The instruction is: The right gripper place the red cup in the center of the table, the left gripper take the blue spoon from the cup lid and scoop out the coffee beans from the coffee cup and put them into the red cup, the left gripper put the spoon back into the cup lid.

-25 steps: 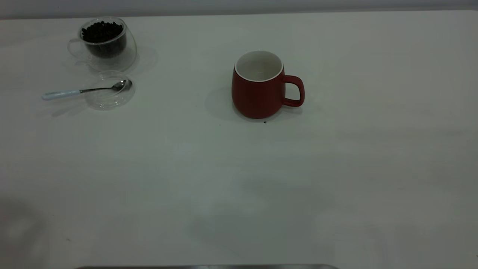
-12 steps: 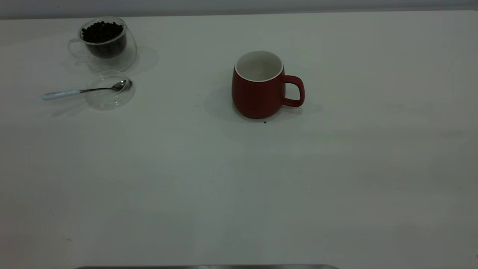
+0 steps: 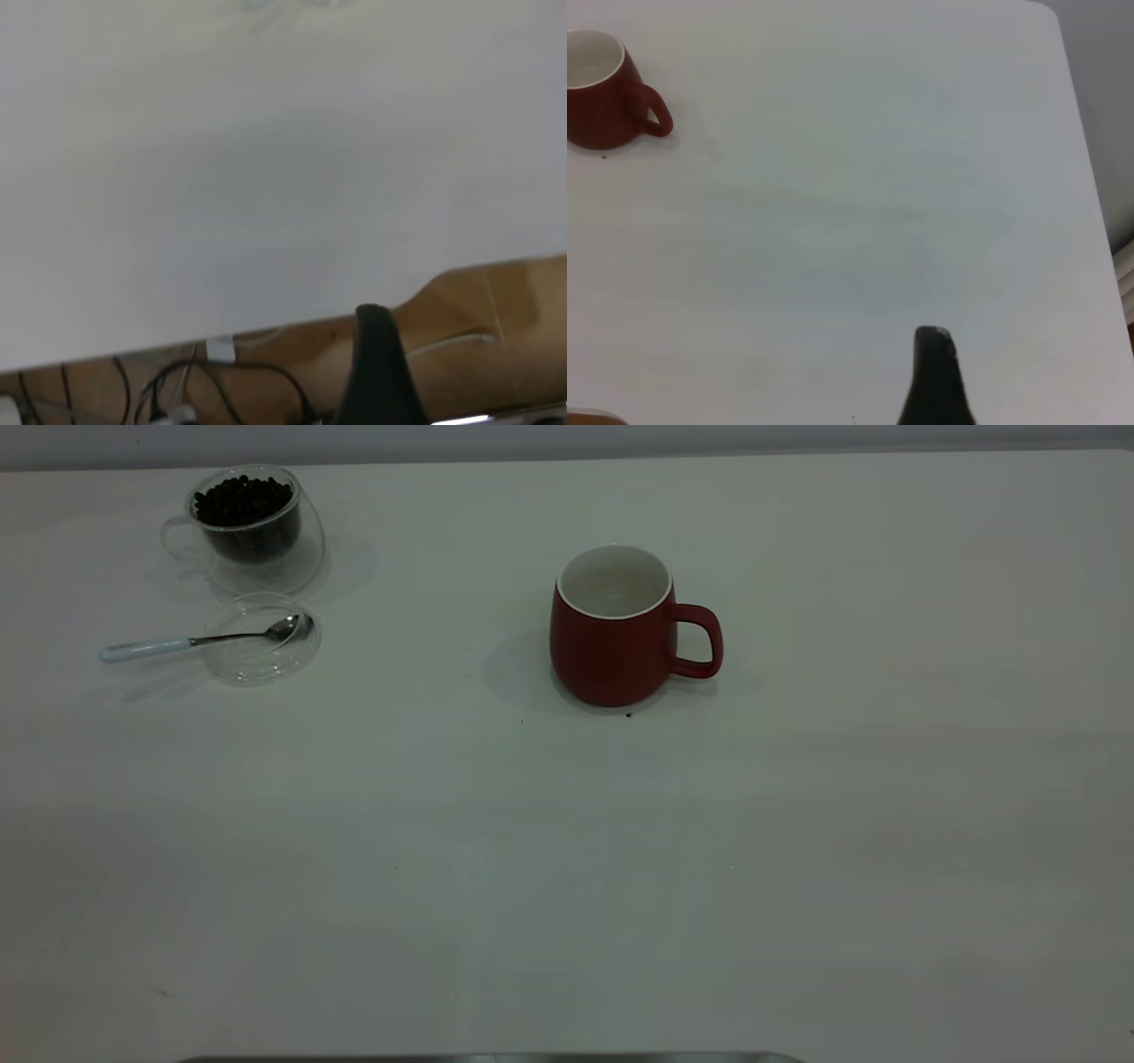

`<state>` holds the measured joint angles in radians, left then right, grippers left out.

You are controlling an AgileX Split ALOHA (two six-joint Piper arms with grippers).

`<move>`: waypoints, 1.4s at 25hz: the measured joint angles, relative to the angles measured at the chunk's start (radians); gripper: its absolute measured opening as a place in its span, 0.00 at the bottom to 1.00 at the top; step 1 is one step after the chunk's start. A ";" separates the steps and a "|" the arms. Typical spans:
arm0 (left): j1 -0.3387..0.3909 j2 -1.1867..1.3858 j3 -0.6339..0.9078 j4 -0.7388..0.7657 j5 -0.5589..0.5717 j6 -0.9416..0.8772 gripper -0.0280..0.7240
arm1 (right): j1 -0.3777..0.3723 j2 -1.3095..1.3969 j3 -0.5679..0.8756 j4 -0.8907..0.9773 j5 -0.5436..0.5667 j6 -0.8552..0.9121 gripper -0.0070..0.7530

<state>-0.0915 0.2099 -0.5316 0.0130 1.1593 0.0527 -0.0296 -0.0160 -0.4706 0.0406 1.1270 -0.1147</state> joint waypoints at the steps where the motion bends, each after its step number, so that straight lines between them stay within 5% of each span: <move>1: 0.000 0.000 0.009 0.005 0.000 -0.009 0.83 | 0.000 0.000 0.000 0.000 0.000 0.000 0.79; 30: 0.000 -0.074 0.047 0.008 -0.029 -0.041 0.83 | 0.000 0.000 0.000 0.000 0.000 0.000 0.79; 35: 0.044 -0.187 0.047 0.003 -0.026 -0.053 0.83 | 0.000 0.000 0.000 0.000 0.000 0.000 0.79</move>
<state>-0.0475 0.0234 -0.4849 0.0158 1.1329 0.0000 -0.0296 -0.0160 -0.4706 0.0406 1.1270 -0.1147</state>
